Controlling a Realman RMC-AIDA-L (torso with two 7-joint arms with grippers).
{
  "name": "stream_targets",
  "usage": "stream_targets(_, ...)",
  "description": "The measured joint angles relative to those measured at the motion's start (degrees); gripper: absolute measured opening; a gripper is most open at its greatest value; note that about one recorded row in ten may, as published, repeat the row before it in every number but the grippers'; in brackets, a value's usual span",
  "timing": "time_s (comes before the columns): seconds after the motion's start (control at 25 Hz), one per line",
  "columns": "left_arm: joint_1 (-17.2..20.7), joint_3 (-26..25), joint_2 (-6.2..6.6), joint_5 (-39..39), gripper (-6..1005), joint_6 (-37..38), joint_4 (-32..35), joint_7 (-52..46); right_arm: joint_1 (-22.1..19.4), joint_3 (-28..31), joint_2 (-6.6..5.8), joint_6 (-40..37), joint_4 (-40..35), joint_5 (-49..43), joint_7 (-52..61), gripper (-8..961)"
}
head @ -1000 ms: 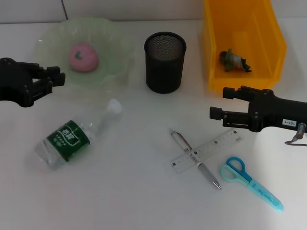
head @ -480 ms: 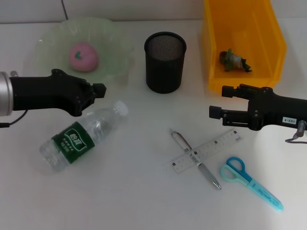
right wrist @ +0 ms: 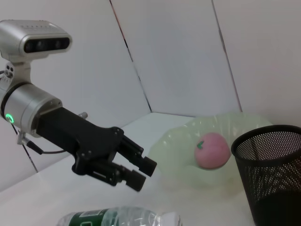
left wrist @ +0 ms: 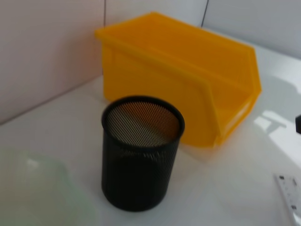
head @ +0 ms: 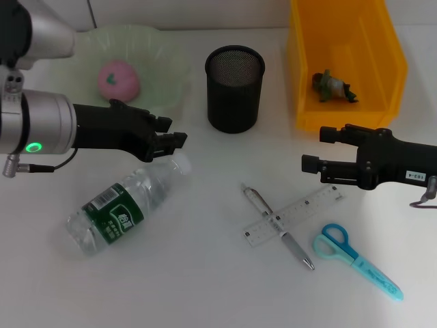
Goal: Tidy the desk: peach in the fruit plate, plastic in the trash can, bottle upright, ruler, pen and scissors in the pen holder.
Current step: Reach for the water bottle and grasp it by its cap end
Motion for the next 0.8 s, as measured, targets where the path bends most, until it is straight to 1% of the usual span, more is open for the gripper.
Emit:
stream_targets(0.04, -0.7, 4.7, 0.0, 5.3, 145, -1.5, 1.9, -5.1, -0.1, 0.0, -0.15, 0.0, 0.0, 0.0, 0.0, 843)
stream_targets(0.16, -1.4, 7.6, 0.0, 8.3, 288, -2.0, 2.7, -9.6, -0.5, 0.0, -0.3, 0.0, 0.0, 0.0, 0.0, 842)
stream_targets(0.24, -2.7, 10.6, 0.0, 12.3, 382, -2.2, 2.9, -15.0, -0.7, 0.0, -0.37, 0.0, 0.0, -0.1, 0.0, 842)
stream_targets(0.28, -2.9, 10.9, 0.0, 12.8, 427, -2.2, 2.9, -15.6, -0.9, 0.1, -0.47, 0.0, -0.1, -0.1, 0.0, 842)
stream_targets(0.32, -3.5, 12.4, -0.05, 14.7, 473, -2.4, 2.9, -17.5, -1.1, 0.3, -0.57, 0.0, -0.1, -0.1, 0.0, 842)
stream_targets(0.36, -3.5, 12.4, -0.05, 14.7, 518, -2.4, 2.9, -17.5, -1.5, 1.0, -0.78, 0.0, -0.1, -0.1, 0.1, 842)
stream_targets(0.4, -4.5, 14.9, -0.19, 18.0, 564, -3.3, 2.6, -20.3, -1.6, 1.5, -0.83, -0.1, -0.2, -0.1, 0.2, 842)
stream_targets(0.44, -5.2, 15.8, -0.22, 19.3, 594, -4.0, 2.4, -21.7, -1.7, 1.9, -0.9, -0.2, -0.2, -0.1, 0.3, 842)
stream_targets(0.64, -7.0, 16.5, -0.24, 20.1, 742, -5.2, 0.4, -22.6, -1.9, 2.6, -1.05, -0.7, -0.3, -0.1, 0.5, 842)
stream_targets(0.72, -8.2, 16.6, -0.26, 20.6, 785, -6.3, -1.6, -22.7, -2.0, 2.6, -1.02, -0.7, -0.3, -0.2, 0.6, 842)
stream_targets(0.8, -8.6, 16.6, -0.26, 20.9, 783, -6.7, -2.5, -22.8, -2.0, 2.6, -0.99, -0.7, -0.3, -0.4, 0.6, 842)
